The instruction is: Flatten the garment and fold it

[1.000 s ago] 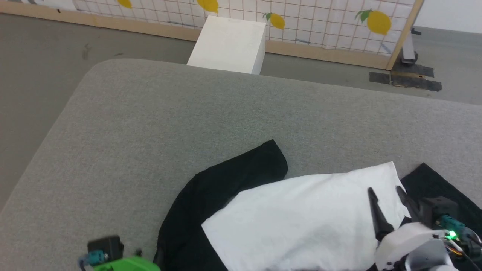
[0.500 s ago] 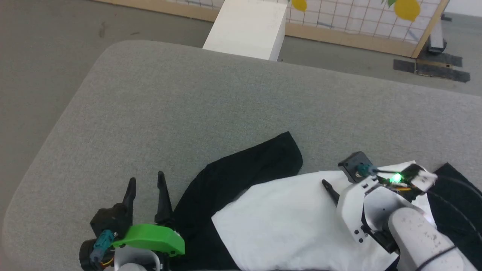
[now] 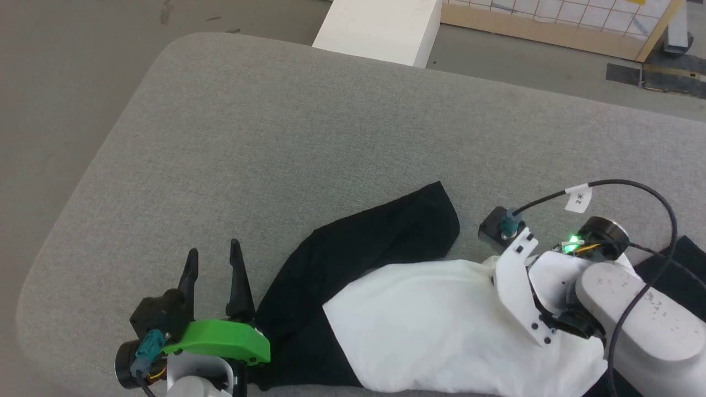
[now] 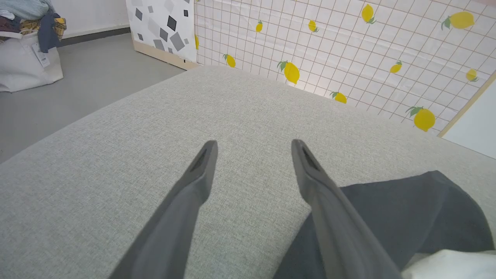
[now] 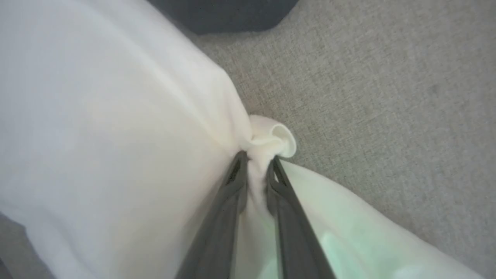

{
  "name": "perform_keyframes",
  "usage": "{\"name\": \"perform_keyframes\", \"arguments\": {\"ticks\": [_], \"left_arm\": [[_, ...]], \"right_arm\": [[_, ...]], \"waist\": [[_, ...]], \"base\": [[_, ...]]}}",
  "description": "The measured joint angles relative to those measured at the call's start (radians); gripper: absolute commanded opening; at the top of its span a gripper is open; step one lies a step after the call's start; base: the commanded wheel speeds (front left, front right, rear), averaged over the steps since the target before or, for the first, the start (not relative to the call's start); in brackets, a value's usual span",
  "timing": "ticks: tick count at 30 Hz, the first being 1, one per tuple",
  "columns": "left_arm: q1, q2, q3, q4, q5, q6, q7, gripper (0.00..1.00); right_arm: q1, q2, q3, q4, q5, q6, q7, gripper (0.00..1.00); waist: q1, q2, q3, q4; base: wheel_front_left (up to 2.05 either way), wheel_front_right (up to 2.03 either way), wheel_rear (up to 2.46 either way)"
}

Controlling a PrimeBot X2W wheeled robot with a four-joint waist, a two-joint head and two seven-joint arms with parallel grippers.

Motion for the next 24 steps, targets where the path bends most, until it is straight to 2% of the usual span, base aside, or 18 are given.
{"name": "perform_keyframes", "arguments": {"ticks": [4, 7, 10, 15, 19, 22, 23, 24], "left_arm": [[0.000, -0.002, 0.016, -0.002, 0.001, -0.001, 0.000, 1.00], [0.000, -0.002, 0.020, -0.004, 0.002, -0.001, 0.000, 1.00], [-0.002, -0.003, 0.017, -0.011, 0.001, -0.001, 0.000, 1.00], [-0.020, -0.004, -0.003, -0.016, -0.005, -0.001, -0.003, 1.00], [-0.049, -0.005, -0.026, -0.019, -0.018, -0.001, -0.003, 1.00], [-0.063, -0.006, -0.046, -0.019, -0.025, 0.001, -0.003, 1.00], [-0.065, -0.006, -0.052, -0.018, -0.026, 0.001, -0.003, 1.00], [-0.067, -0.006, -0.055, -0.018, -0.027, 0.001, -0.003, 1.00]], "right_arm": [[-0.006, -0.043, -0.027, -0.023, 0.012, 0.001, -0.057, 0.00], [-0.047, -0.078, -0.117, -0.012, -0.039, 0.001, -0.127, 0.00], [-0.106, -0.081, -0.224, 0.017, -0.108, 0.001, -0.182, 0.00], [-0.202, -0.025, -0.420, 0.141, -0.263, 0.001, -0.260, 0.00], [-0.269, 0.049, -0.599, 0.253, -0.412, 0.001, -0.334, 0.00], [-0.294, 0.106, -0.686, 0.316, -0.496, 0.001, -0.359, 0.00], [-0.296, 0.127, -0.710, 0.334, -0.519, 0.001, -0.371, 0.34], [-0.295, 0.146, -0.728, 0.350, -0.536, 0.001, -0.383, 0.94]], "waist": [[0.0000, 0.0000, 0.000, -0.008], [0.0000, 0.0000, -0.002, -0.017], [0.0000, 0.0000, 0.004, -0.024], [0.0000, 0.0000, 0.033, -0.029], [0.0000, 0.0000, 0.067, -0.025], [0.0000, 0.0000, 0.093, -0.016], [0.0001, 0.0000, 0.102, -0.013], [0.0001, 0.0000, 0.110, -0.010]], "base": [[0.00, 0.00, 0.00], [0.00, 0.00, 0.00], [0.00, 0.00, 0.00], [0.00, 0.00, 0.00], [0.00, 0.00, 0.00], [0.00, 0.00, 0.00], [0.00, 0.00, 0.00], [0.00, 0.00, 0.00]]}}
